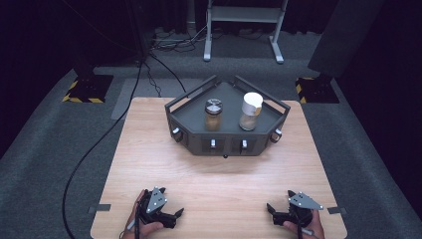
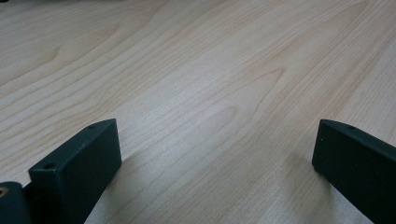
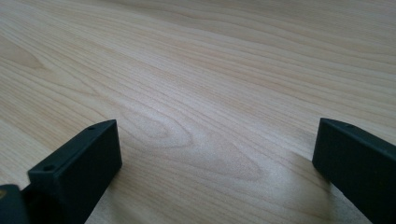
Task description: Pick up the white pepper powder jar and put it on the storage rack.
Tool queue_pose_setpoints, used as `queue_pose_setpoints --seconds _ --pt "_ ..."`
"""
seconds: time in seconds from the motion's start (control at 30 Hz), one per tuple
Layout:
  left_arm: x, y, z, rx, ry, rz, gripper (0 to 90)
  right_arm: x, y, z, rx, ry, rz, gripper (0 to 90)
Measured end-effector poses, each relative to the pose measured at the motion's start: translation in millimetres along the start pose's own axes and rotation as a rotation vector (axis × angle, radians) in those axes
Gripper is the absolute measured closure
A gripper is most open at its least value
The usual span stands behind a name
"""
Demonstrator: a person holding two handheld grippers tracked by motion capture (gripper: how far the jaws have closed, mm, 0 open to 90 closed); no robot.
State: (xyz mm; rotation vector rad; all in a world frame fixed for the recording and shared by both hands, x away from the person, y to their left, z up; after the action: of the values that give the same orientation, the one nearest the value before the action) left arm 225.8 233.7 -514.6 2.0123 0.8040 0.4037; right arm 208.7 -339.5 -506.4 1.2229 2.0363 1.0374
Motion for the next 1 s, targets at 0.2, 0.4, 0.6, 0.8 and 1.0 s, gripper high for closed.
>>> queue_pose_setpoints --seconds 0.2,0.4,0.6,0.8,1.0 --pt "0.0 0.0 0.0 0.0 0.0 0.0 1.2 0.4 0.2 0.1 0.002 -0.003 0.002 0.6" --pt "-0.6 -0.3 -0.3 -0.001 0.003 0.001 1.3 0.5 0.3 0.1 0.003 -0.004 0.003 0.4" --pt "-0.6 -0.4 -0.4 0.0 0.002 0.002 1.3 0.6 0.2 0.0 0.003 -0.004 0.003 0.3" --pt "-0.6 -0.3 -0.4 0.0 0.002 0.002 1.3 1.0 0.2 -0.3 0.004 -0.006 0.004 0.3" --pt "-0.6 -0.3 -0.5 0.0 0.002 0.003 1.3 1.3 0.1 -0.4 0.004 -0.008 0.005 0.3"
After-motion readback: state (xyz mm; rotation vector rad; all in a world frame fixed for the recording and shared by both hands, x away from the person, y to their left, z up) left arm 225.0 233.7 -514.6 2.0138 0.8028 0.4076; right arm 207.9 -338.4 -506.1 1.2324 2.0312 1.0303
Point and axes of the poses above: each handheld gripper's, and its own axes: z roughly forward along the jaws, y roughly out of its top, x roughly to its left, the point moved 4 cm from there along z, roughly forward along the jaws, and after that the axes turned 4 degrees about -y, right-handed, at the moved point
